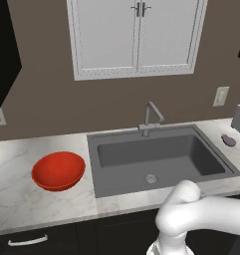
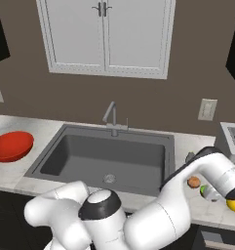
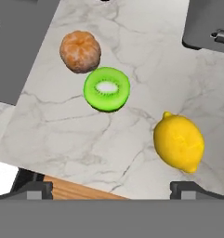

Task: There is a mixed pile of frozen fruits and vegetables on the counter. Locate all the frozen vegetables and place the items in a bowl on the counter. Take all the frozen fruits and defrost them in a running sink.

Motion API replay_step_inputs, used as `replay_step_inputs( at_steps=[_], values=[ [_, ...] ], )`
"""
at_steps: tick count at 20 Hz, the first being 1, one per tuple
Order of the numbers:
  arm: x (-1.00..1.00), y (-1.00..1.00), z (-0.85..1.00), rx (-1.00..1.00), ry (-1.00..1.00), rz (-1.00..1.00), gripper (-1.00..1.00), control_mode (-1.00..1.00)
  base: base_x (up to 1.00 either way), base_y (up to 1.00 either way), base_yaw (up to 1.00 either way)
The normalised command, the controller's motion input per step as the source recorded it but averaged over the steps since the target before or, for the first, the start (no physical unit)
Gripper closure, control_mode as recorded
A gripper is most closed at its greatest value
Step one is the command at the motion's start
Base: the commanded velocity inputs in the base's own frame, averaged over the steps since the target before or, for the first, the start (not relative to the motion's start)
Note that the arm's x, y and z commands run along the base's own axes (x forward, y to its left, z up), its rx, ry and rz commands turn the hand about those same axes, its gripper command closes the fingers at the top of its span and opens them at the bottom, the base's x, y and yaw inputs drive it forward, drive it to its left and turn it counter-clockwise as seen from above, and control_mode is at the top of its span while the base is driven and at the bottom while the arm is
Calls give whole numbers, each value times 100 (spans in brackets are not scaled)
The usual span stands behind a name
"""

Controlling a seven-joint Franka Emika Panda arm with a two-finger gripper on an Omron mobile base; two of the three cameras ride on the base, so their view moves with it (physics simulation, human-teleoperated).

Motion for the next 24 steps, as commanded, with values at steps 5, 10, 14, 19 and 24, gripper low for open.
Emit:
replay_step_inputs(
  at_steps=[5,10,14,19,24],
  values=[
    [0,-16,-37,0,9,0,-100,-100,0,0,0],
    [2,-16,-31,0,8,0,-100,-100,0,0,0],
    [1,-20,-22,0,4,0,-100,-100,0,0,0],
    [4,-24,-12,0,1,0,-100,-100,0,0,0],
    [9,-24,-3,0,0,0,-100,-100,0,0,0]
  ],
)
